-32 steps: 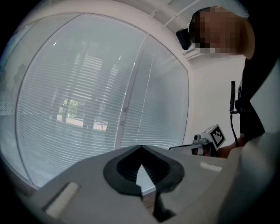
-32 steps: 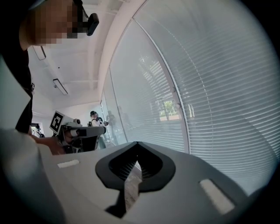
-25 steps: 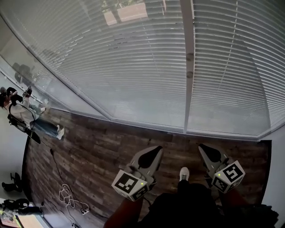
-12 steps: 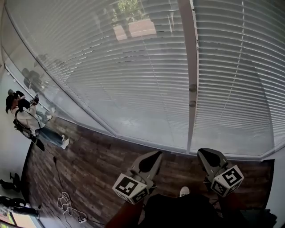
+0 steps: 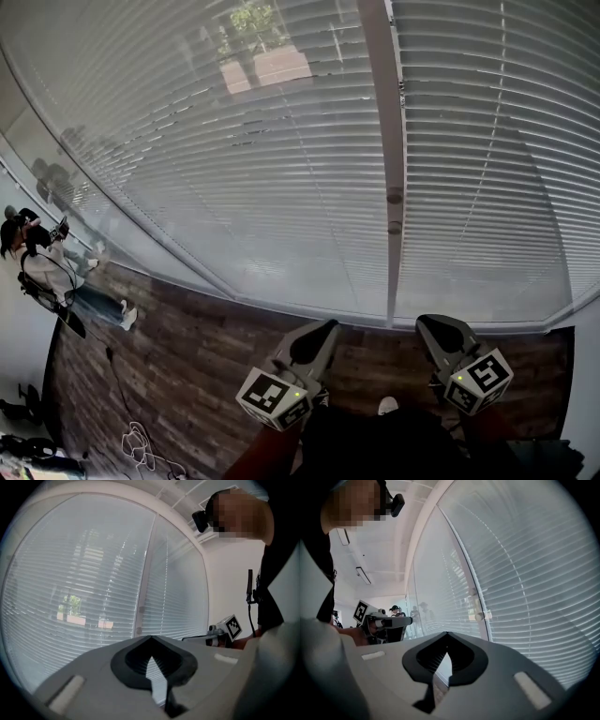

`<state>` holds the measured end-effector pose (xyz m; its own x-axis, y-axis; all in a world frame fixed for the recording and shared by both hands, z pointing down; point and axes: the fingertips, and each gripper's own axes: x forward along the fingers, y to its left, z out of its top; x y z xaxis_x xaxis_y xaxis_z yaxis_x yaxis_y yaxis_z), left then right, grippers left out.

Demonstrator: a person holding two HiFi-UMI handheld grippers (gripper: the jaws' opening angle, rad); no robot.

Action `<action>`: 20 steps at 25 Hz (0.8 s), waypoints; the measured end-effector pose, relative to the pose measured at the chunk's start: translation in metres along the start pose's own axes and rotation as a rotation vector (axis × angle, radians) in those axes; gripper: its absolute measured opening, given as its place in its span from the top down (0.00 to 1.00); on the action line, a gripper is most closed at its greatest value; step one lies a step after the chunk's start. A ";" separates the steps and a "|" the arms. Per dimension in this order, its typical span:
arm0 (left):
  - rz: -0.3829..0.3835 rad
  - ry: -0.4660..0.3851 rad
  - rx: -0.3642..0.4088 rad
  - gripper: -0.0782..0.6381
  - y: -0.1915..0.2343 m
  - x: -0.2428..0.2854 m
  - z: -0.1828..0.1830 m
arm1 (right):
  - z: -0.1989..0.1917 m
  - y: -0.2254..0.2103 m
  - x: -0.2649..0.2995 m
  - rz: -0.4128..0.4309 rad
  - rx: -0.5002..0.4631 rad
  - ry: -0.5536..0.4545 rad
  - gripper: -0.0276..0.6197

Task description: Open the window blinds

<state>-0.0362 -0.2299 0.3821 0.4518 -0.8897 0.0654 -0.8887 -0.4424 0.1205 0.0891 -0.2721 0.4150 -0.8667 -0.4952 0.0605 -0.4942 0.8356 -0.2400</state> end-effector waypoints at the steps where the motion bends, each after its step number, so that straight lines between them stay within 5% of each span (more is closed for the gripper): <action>1: -0.009 0.005 -0.001 0.89 0.003 0.000 -0.006 | -0.004 -0.001 0.002 -0.011 -0.001 -0.003 0.92; 11: -0.159 0.001 0.022 0.89 0.055 0.000 -0.010 | -0.016 0.007 0.041 -0.180 -0.017 -0.046 0.92; 20: -0.261 0.020 0.022 0.89 0.153 -0.046 -0.026 | -0.040 0.054 0.120 -0.331 -0.041 -0.079 0.91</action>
<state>-0.1909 -0.2542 0.4233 0.6675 -0.7426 0.0544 -0.7430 -0.6594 0.1147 -0.0441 -0.2763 0.4479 -0.6514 -0.7569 0.0530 -0.7517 0.6342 -0.1810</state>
